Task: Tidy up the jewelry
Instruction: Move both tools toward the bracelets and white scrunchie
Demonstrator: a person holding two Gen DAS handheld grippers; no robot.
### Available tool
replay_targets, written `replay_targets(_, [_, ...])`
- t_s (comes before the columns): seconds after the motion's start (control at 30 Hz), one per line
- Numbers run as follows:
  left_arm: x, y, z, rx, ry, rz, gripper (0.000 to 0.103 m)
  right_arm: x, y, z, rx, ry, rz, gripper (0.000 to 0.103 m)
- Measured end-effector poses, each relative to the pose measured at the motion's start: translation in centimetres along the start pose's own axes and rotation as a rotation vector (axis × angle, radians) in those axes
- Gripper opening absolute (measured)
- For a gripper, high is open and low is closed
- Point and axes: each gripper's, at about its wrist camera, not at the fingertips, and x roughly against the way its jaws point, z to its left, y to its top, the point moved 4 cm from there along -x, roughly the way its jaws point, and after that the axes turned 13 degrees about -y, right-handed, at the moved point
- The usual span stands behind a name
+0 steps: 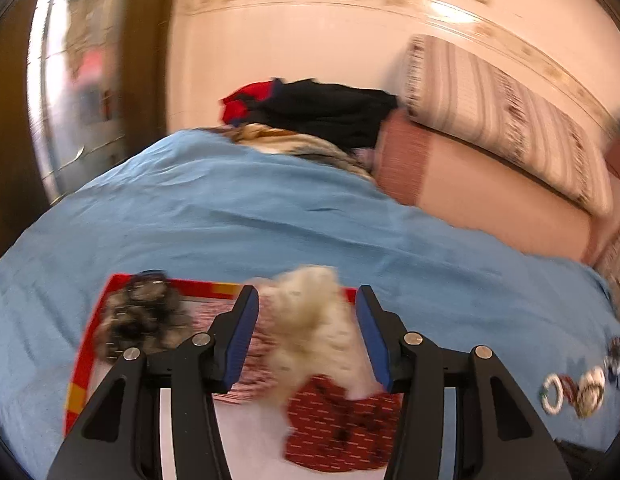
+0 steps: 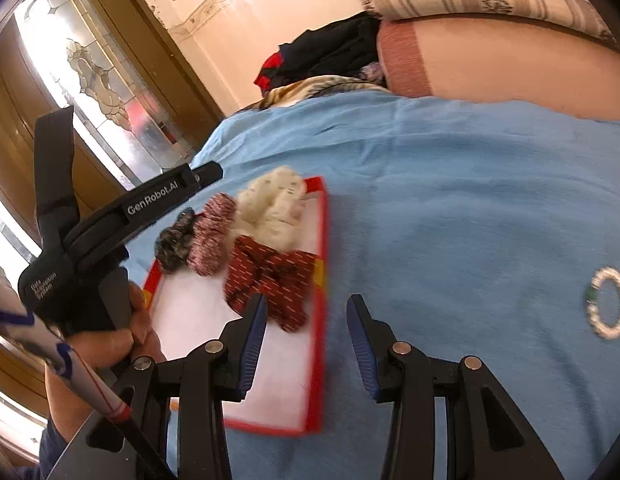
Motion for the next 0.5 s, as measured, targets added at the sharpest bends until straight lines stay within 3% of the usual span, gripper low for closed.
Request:
replay_targets(0.27, [-1.6, -2.3, -7.4, -0.132, -0.097, 0.032, 0.051, 2.8, -1.8, -8.4, -0.113, -0.072, -0.027, 0.045])
replay_targets(0.5, [-1.0, -5.8, -12.7, -0.188, -0.209, 0.077, 0.051, 7.5, -1.2, -17.0, -0.295, -0.106, -0.137, 0.045])
